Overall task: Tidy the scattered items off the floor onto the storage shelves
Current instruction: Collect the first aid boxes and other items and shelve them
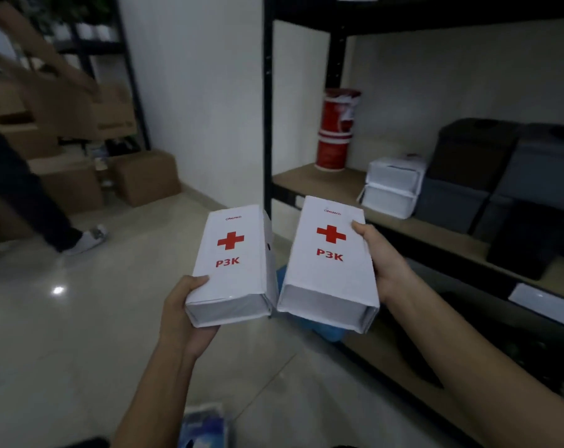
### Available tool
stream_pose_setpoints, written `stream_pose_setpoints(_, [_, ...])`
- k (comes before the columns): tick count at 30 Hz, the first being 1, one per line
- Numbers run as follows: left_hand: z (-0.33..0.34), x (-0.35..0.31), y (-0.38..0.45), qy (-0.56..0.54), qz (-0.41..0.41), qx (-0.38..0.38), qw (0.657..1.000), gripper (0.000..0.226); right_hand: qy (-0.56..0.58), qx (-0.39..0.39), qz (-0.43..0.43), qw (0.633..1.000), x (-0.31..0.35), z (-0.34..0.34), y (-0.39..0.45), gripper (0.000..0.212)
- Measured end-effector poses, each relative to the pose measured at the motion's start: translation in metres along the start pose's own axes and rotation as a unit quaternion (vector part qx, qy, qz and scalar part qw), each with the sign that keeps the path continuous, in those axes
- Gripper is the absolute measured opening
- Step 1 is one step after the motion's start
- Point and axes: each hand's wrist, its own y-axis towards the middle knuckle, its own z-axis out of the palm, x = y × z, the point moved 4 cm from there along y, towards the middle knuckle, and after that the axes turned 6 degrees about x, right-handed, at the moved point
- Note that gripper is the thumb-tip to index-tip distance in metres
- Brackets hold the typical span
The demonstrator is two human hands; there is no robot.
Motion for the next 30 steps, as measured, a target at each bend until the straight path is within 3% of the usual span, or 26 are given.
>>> stream_pose_setpoints(3, [0.040, 0.005, 0.040, -0.005, -0.019, 0.053, 0.998, 0.036, 0.007, 0.008, -0.047, 0.999, 0.058, -0.013, 0.007, 0.026])
stream_pose_setpoints(8, [0.093, 0.010, 0.090, 0.004, -0.042, 0.097, 0.994, 0.040, -0.020, 0.042, -0.120, 0.992, 0.142, -0.022, 0.027, 0.045])
stream_pose_setpoints(11, [0.111, 0.011, 0.112, -0.003, -0.056, 0.110, 0.992, 0.038, -0.051, -0.002, -0.184, 0.982, 0.192, -0.029, 0.042, 0.034])
stream_pose_setpoints(14, [0.124, 0.012, 0.129, 0.009, -0.078, 0.114, 0.990, 0.036, -0.095, -0.099, -0.224, 0.965, 0.222, -0.030, 0.064, 0.018])
stream_pose_setpoints(16, [0.130, 0.010, 0.136, 0.018, -0.084, 0.117, 0.989, 0.035, -0.169, -0.164, -0.215, 0.948, 0.227, -0.030, 0.087, 0.028])
stream_pose_setpoints(19, [0.132, 0.006, 0.144, 0.035, -0.094, 0.122, 0.987, 0.034, -0.331, -0.264, -0.237, 0.874, 0.224, -0.027, 0.110, 0.059])
stream_pose_setpoints(22, [0.122, 0.004, 0.146, 0.042, -0.105, 0.125, 0.986, 0.039, -0.364, -0.311, -0.305, 0.824, 0.226, -0.027, 0.115, 0.046])
stream_pose_setpoints(24, [0.112, 0.002, 0.144, 0.046, -0.108, 0.124, 0.985, 0.043, -0.412, -0.326, -0.301, 0.796, 0.237, -0.033, 0.123, 0.036])
stream_pose_setpoints(27, [0.098, -0.002, 0.135, 0.052, -0.109, 0.115, 0.986, 0.058, -0.524, -0.328, -0.175, 0.767, 0.257, -0.043, 0.145, 0.039])
stream_pose_setpoints(29, [0.089, -0.001, 0.128, 0.051, -0.108, 0.113, 0.986, 0.076, -0.646, -0.343, -0.066, 0.679, 0.267, -0.038, 0.150, 0.042])
stream_pose_setpoints(30, [0.085, 0.000, 0.124, 0.044, -0.105, 0.115, 0.987, 0.068, -0.676, -0.337, -0.033, 0.654, 0.269, -0.035, 0.148, 0.047])
